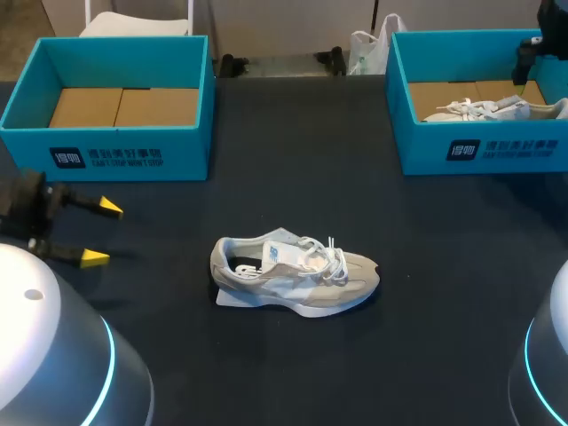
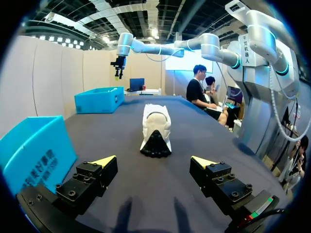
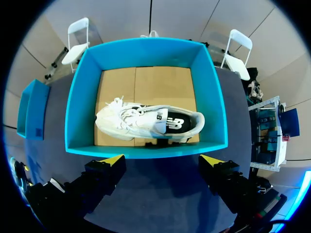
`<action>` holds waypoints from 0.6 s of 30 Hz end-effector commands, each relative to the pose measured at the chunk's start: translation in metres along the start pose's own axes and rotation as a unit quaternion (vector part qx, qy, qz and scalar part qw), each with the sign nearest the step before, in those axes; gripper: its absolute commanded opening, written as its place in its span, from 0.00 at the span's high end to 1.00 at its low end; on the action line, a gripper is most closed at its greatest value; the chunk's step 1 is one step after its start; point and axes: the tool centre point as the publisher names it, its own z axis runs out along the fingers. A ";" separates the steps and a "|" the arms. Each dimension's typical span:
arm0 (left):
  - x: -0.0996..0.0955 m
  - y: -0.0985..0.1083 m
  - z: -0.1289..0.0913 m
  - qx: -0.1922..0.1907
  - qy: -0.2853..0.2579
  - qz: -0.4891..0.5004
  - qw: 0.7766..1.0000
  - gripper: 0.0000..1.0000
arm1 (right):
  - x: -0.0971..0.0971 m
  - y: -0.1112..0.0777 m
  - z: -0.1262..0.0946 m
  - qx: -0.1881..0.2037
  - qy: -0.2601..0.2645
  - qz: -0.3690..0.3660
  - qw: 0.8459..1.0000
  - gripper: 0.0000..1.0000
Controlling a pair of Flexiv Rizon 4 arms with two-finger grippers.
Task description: Take the shoe out of the shoebox, open the shoe tongue, remove and reinsert the insole, then place the shoe into the shoebox
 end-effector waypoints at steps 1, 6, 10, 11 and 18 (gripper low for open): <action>0.003 -0.001 0.028 0.002 -0.001 -0.001 1.000 0.00 | 0.000 0.001 0.000 0.001 0.000 0.000 1.000 0.00; 0.006 -0.002 0.059 0.008 0.001 -0.013 1.000 0.00 | 0.000 0.001 0.000 0.001 0.000 0.000 1.000 0.00; 0.012 -0.004 0.077 0.010 0.005 -0.009 1.000 0.00 | 0.000 0.001 0.000 0.001 0.000 0.000 1.000 0.00; 0.014 -0.004 0.082 0.008 0.004 -0.006 1.000 0.00 | 0.000 0.001 0.000 0.001 0.000 0.000 1.000 0.00; 0.017 -0.003 0.103 0.014 -0.001 -0.006 1.000 0.00 | 0.000 0.001 0.000 0.001 0.000 0.000 1.000 0.00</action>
